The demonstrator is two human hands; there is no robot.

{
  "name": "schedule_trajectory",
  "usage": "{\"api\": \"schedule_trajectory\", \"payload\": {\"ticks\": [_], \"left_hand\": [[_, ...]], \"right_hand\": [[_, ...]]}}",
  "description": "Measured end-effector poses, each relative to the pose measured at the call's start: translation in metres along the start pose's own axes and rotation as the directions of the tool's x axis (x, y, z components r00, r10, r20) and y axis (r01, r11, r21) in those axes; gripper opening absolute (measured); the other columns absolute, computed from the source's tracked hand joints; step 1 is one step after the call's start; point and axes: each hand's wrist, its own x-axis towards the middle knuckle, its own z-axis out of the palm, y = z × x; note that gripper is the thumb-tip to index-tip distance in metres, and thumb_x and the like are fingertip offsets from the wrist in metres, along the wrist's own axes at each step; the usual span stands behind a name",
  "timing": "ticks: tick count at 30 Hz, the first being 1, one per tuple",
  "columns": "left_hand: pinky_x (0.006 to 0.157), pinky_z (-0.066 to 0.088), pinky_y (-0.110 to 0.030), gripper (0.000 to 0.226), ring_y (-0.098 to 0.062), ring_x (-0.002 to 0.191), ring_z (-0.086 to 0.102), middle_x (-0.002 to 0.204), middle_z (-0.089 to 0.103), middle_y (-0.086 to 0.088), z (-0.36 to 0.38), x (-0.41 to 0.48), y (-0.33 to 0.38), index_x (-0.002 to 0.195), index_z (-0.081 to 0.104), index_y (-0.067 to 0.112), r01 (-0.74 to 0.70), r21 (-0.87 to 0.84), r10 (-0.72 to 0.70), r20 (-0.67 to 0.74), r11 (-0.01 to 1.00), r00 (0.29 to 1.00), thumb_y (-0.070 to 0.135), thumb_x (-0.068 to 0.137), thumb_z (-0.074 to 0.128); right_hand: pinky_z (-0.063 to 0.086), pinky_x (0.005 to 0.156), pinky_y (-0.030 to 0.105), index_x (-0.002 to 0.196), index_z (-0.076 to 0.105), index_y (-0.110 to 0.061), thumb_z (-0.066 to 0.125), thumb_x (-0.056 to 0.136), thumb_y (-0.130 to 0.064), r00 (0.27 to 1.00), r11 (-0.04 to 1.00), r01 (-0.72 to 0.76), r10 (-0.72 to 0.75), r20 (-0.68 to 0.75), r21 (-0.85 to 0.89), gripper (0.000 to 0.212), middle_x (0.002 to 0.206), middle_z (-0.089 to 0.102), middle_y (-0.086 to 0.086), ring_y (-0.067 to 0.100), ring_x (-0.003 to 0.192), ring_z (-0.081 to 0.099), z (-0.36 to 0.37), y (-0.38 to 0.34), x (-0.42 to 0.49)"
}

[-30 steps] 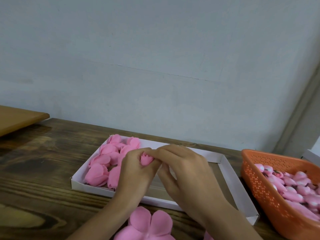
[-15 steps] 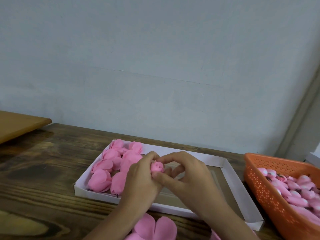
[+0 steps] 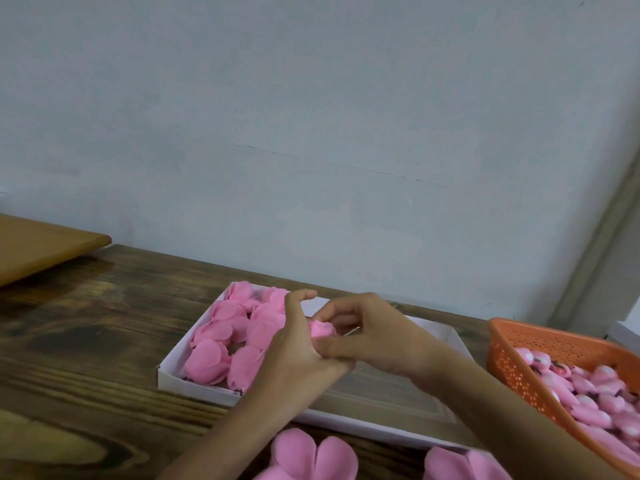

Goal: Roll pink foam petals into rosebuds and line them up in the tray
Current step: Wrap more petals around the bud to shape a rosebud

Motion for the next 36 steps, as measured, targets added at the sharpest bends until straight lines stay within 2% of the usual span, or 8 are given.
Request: {"api": "schedule_trajectory", "payload": {"ticks": [4, 7, 11, 15, 19, 25, 31, 36], "left_hand": [[0.071, 0.062, -0.028, 0.102, -0.002, 0.08, 0.071, 0.104, 0.064, 0.01, -0.004, 0.003, 0.001, 0.144, 0.022, 0.045, 0.039, -0.105, -0.036, 0.031, 0.994, 0.999, 0.016, 0.072, 0.088], [0.052, 0.055, -0.023, 0.112, -0.014, 0.058, 0.071, 0.105, 0.06, 0.014, -0.009, 0.003, 0.004, 0.147, 0.01, 0.055, 0.083, -0.141, -0.077, 0.047, 0.987, 0.996, 0.017, 0.076, 0.089], [0.061, 0.045, -0.01, 0.098, -0.007, 0.084, 0.063, 0.122, 0.047, 0.014, -0.01, 0.0, -0.002, 0.151, 0.01, 0.041, -0.047, 0.311, 0.091, -0.127, 0.949, 0.988, 0.035, 0.083, 0.081], [0.062, 0.052, -0.017, 0.023, 0.001, 0.069, 0.06, 0.082, 0.062, 0.015, -0.007, -0.006, -0.004, 0.1, 0.045, 0.035, -0.176, 0.491, 0.216, -0.025, 0.853, 0.976, 0.034, 0.094, 0.068], [0.048, 0.03, -0.017, 0.034, -0.002, 0.055, 0.049, 0.061, 0.051, 0.012, 0.0, -0.009, -0.007, 0.068, 0.04, 0.029, -0.252, 0.578, 0.216, 0.132, 0.776, 0.967, 0.04, 0.092, 0.06], [0.052, 0.03, -0.027, 0.026, -0.011, 0.064, 0.049, 0.068, 0.049, 0.007, 0.004, -0.012, -0.012, 0.074, 0.045, 0.022, -0.292, 0.608, 0.187, 0.231, 0.739, 0.955, 0.04, 0.093, 0.049], [0.051, 0.028, -0.028, 0.028, -0.014, 0.063, 0.05, 0.065, 0.048, 0.005, 0.005, -0.012, -0.013, 0.073, 0.043, 0.021, -0.294, 0.614, 0.207, 0.211, 0.733, 0.955, 0.038, 0.094, 0.048], [0.053, 0.025, -0.03, 0.032, -0.016, 0.064, 0.047, 0.065, 0.044, 0.005, 0.005, -0.012, -0.016, 0.073, 0.041, 0.02, -0.285, 0.649, 0.198, 0.206, 0.705, 0.958, 0.042, 0.095, 0.049]], "right_hand": [[0.053, 0.082, 0.029, 0.099, 0.078, -0.007, 0.082, 0.084, -0.008, 0.997, 0.998, -0.058, 0.056, 0.06, 0.037, 0.015, 0.098, 0.079, 0.017, 0.014, 0.087, 0.07, -0.01, 0.002, 0.018], [0.059, 0.09, 0.022, 0.106, 0.077, -0.001, 0.084, 0.086, -0.016, 0.982, 0.948, -0.19, 0.188, 0.033, 0.256, 0.026, 0.104, 0.079, 0.015, 0.019, 0.102, 0.076, -0.029, 0.007, 0.04], [0.063, 0.076, 0.022, 0.114, 0.073, 0.005, 0.081, 0.088, -0.011, 0.893, 0.774, -0.335, 0.442, -0.08, 0.537, 0.031, 0.113, 0.077, 0.017, 0.018, 0.094, 0.076, -0.028, 0.035, 0.079], [0.063, 0.06, 0.027, 0.121, 0.067, 0.015, 0.074, 0.091, 0.001, 0.815, 0.68, -0.375, 0.566, -0.125, 0.63, 0.034, 0.102, 0.074, 0.02, 0.02, 0.079, 0.07, 0.001, 0.066, 0.108], [0.062, 0.056, 0.036, 0.129, 0.057, 0.019, 0.067, 0.094, 0.009, 0.776, 0.629, -0.367, 0.613, -0.148, 0.686, 0.037, 0.13, 0.063, 0.032, 0.034, 0.101, 0.067, 0.018, 0.079, 0.128], [0.059, 0.086, 0.043, 0.128, 0.061, 0.013, 0.073, 0.088, 0.012, 0.758, 0.696, -0.42, 0.622, -0.196, 0.583, 0.042, 0.129, 0.063, 0.03, 0.039, 0.112, 0.067, 0.013, 0.088, 0.141], [0.058, 0.08, 0.037, 0.11, 0.062, 0.006, 0.069, 0.088, 0.0, 0.739, 0.736, -0.587, 0.657, -0.15, 0.337, 0.024, 0.108, 0.065, 0.024, 0.029, 0.09, 0.062, -0.003, 0.092, 0.149], [0.058, 0.048, 0.028, 0.091, 0.06, 0.002, 0.08, 0.083, 0.003, 0.746, 0.753, -0.576, 0.643, -0.174, 0.318, 0.022, 0.087, 0.065, 0.018, 0.024, 0.072, 0.068, 0.007, 0.084, 0.159]]}}
